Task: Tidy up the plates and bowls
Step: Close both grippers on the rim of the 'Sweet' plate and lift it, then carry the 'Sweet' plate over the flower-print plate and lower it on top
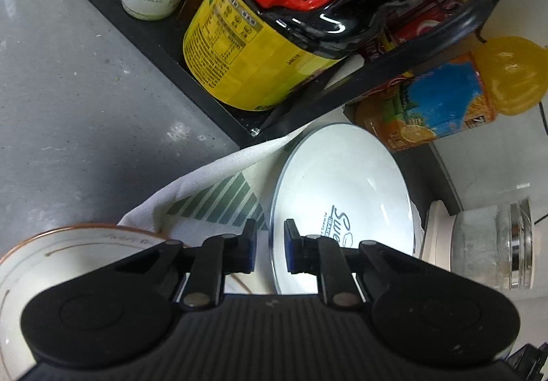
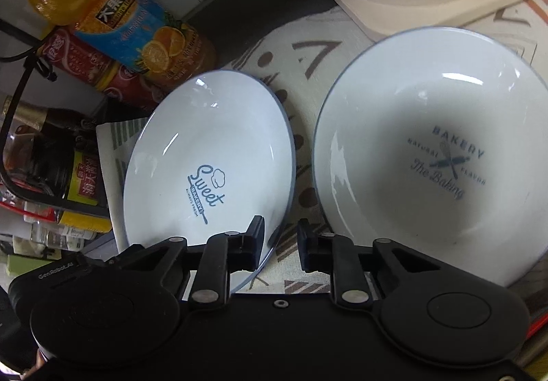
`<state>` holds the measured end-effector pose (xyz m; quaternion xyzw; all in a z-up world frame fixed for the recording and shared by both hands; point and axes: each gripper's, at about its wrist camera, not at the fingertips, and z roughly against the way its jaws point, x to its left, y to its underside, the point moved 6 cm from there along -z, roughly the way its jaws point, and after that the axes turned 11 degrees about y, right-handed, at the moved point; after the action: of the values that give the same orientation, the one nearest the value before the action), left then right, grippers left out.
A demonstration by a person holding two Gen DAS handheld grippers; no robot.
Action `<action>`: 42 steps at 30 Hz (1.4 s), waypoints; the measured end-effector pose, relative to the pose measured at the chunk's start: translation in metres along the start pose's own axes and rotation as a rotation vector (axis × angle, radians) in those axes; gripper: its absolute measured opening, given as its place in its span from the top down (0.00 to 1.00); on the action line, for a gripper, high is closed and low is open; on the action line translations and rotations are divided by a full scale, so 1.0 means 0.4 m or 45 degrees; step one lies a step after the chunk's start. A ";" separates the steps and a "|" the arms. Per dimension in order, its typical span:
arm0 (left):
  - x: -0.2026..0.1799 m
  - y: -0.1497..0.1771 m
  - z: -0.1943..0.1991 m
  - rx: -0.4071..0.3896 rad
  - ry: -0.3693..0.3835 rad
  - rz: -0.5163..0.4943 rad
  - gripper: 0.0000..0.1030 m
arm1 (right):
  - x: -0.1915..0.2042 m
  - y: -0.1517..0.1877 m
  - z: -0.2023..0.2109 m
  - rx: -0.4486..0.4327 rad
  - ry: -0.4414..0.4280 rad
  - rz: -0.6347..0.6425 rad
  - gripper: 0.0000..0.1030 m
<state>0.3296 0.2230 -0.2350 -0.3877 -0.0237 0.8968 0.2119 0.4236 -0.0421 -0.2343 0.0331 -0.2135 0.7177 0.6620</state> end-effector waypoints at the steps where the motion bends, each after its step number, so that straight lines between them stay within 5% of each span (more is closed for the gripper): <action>1: 0.001 -0.001 -0.007 0.001 -0.002 0.002 0.89 | 0.003 0.002 -0.002 -0.005 -0.001 0.006 0.81; 16: -0.003 0.000 -0.060 0.048 -0.016 0.006 0.95 | 0.016 -0.007 -0.021 -0.081 0.004 -0.035 0.90; 23: 0.005 0.007 -0.013 0.086 0.055 0.051 0.97 | 0.017 0.015 0.041 -0.123 -0.015 -0.031 0.91; 42: 0.022 0.047 0.169 0.104 0.070 -0.068 0.97 | 0.056 0.161 0.174 -0.218 -0.047 0.009 0.89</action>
<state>0.2697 0.2178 -0.1978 -0.4024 0.0083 0.8801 0.2519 0.3426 -0.0477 -0.1808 -0.0110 -0.2865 0.6982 0.6559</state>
